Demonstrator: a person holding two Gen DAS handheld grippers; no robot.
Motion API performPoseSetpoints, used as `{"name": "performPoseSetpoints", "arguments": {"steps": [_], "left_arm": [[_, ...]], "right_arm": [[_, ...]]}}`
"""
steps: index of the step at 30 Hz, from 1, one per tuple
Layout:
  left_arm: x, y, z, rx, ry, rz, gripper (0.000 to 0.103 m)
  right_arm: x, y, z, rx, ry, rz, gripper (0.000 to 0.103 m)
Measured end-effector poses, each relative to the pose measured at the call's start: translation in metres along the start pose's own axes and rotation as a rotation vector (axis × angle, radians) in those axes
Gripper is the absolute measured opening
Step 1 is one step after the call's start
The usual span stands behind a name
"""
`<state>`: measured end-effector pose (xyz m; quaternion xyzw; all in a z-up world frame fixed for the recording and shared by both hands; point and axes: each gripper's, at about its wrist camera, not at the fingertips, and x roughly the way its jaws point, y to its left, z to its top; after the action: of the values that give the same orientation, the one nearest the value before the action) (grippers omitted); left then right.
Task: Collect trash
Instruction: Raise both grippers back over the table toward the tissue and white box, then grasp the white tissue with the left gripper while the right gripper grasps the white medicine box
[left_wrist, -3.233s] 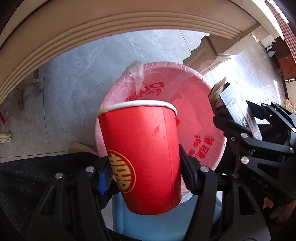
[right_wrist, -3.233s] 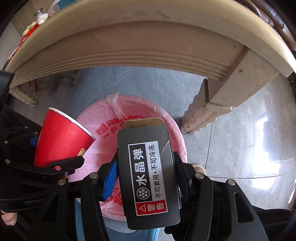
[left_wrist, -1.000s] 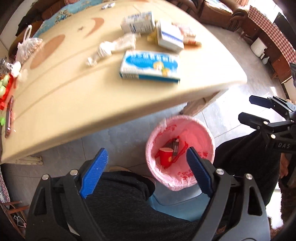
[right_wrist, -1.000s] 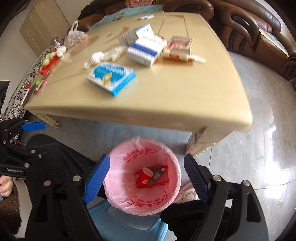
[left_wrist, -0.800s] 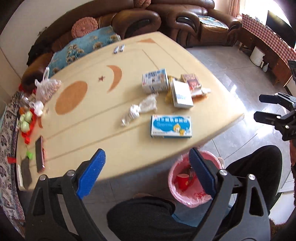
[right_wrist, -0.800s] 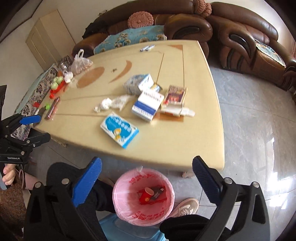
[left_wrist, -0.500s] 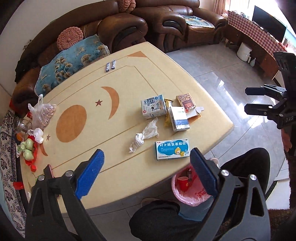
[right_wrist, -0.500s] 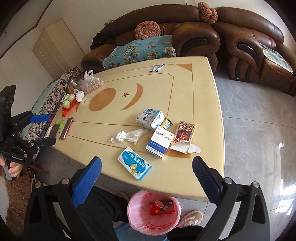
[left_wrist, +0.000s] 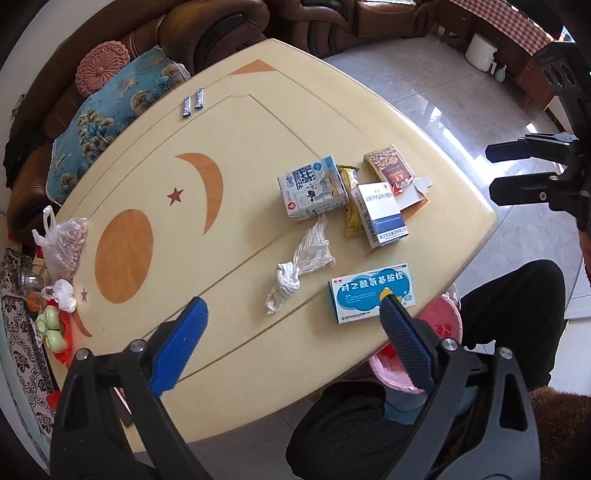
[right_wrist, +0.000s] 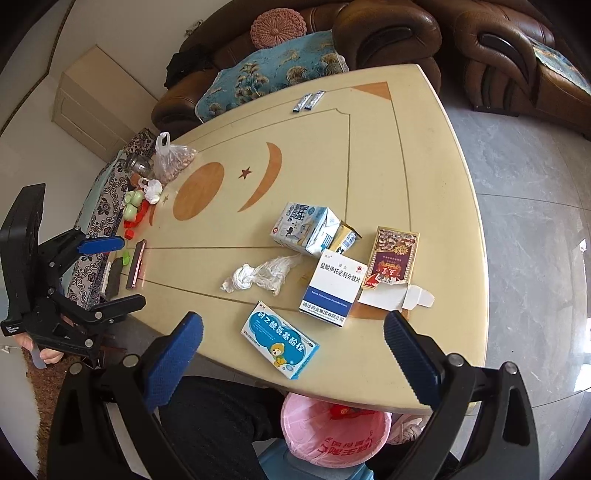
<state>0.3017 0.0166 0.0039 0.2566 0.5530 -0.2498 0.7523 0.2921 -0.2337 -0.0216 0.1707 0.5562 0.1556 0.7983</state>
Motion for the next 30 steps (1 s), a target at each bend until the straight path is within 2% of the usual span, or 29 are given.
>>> {"name": "performPoseSetpoints", "arguments": {"steps": [8,15,23,30], "left_arm": [[0.081,-0.003,0.01,0.041,0.12,-0.042,0.092],[0.134,-0.002,0.019,0.07,0.189,-0.067,0.092],[0.172,0.004,0.023,0.084,0.226,-0.106,0.092],[0.193,0.009,0.024,0.089,0.244,-0.129,0.092]], "right_arm": [[0.066,-0.019,0.003,0.046,0.109,0.018,0.096],[0.12,-0.038,0.001,0.106,0.192,0.051,0.096],[0.155,-0.052,0.003,0.146,0.239,0.064,0.096],[0.168,-0.053,0.009,0.168,0.238,0.084,0.096]]}}
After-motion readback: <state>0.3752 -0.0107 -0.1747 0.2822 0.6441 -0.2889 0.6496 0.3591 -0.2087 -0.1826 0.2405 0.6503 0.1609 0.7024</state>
